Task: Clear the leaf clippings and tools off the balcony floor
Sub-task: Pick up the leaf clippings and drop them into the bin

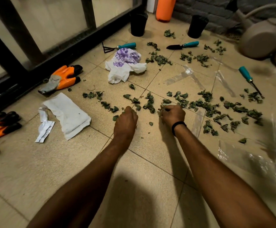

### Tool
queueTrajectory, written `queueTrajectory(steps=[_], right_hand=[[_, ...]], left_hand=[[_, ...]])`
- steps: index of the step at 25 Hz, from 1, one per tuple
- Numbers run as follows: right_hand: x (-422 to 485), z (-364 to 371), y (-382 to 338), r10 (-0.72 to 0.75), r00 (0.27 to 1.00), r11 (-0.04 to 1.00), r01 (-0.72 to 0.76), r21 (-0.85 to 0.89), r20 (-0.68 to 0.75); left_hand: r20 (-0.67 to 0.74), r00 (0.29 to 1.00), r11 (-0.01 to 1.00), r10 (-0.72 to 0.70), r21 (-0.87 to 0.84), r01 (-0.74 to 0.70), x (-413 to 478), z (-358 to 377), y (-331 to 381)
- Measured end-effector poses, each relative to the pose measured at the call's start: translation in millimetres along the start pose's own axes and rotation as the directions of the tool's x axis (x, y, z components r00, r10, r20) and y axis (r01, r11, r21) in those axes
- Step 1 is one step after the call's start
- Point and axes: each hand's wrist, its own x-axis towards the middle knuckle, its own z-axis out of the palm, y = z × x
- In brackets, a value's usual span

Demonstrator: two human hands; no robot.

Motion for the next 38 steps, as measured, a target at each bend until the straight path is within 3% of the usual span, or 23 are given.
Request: queueTrajectory(steps=[1, 2, 4, 6, 8, 10, 14, 19, 23, 25, 27, 32, 38], right_hand=[[-3.7, -6.0, -0.3, 0.129, 0.991, 0.965, -0.135, 0.224, 0.044], [-9.7, -12.1, -1.8, 0.224, 0.965, 0.866, -0.260, 0.428, 0.134], [-26.8, -24.4, -7.8, 0.252, 0.908, 0.629, -0.416, 0.656, 0.334], [-50.0, -33.6, -17.7, 0.207, 0.857, 0.483, -0.509, 0.713, 0.472], [-76.3, -39.5, -30.1, 0.157, 0.813, 0.391, -0.573, 0.720, 0.561], [-102.4, -38.7, -46.8, 0.086, 0.772, 0.348, -0.615, 0.708, 0.629], [-159.6, -20.7, -106.3, -0.040, 0.715, 0.456, -0.609, 0.649, 0.698], [-249.9, 32.8, -215.9, -0.204, 0.604, 0.551, -0.579, 0.600, 0.770], [-331.6, 83.0, -288.2, -0.321, 0.443, 0.613, -0.576, 0.540, 0.837], [-371.7, 106.9, -316.5, -0.352, 0.367, 0.624, -0.593, 0.508, 0.861], [-423.0, 127.8, -340.0, -0.363, 0.267, 0.675, -0.586, 0.449, 0.893], [-557.5, 173.8, -377.8, -0.349, -0.008, 0.834, -0.458, 0.307, 0.937], [-700.1, 213.6, -402.5, -0.223, -0.242, 0.917, -0.381, 0.119, 0.944]], left_hand=[[-0.007, 0.999, 0.988, -0.035, -0.151, 0.033, -3.7, -8.8, 0.5], [-0.008, 0.997, 0.951, -0.079, -0.301, 0.073, -9.0, -19.8, 2.3], [0.074, 0.971, 0.780, -0.229, -0.582, 0.229, -15.9, -39.2, 7.2], [0.271, 0.878, 0.429, -0.396, -0.790, 0.438, -18.6, -61.5, 8.6], [0.488, 0.780, 0.014, -0.393, -0.845, 0.535, -26.5, -90.1, 4.4], [0.562, 0.759, -0.251, -0.329, -0.827, 0.504, -36.6, -115.1, -3.9], [0.548, 0.795, -0.542, -0.262, -0.765, 0.349, -70.7, -180.3, -17.0], [0.377, 0.886, -0.605, -0.269, -0.782, 0.150, -123.9, -306.5, -66.7], [0.232, 0.897, -0.543, -0.376, -0.839, -0.011, -178.2, -397.8, -131.4], [0.152, 0.893, -0.575, -0.424, -0.807, -0.135, -210.8, -435.6, -163.6], [0.093, 0.859, -0.594, -0.503, -0.759, -0.266, -250.4, -463.6, -192.7], [-0.063, 0.758, -0.520, -0.649, -0.690, -0.503, -334.9, -520.5, -257.1], [-0.296, 0.528, -0.347, -0.796, -0.492, -0.799, -470.0, -610.3, -307.0]])
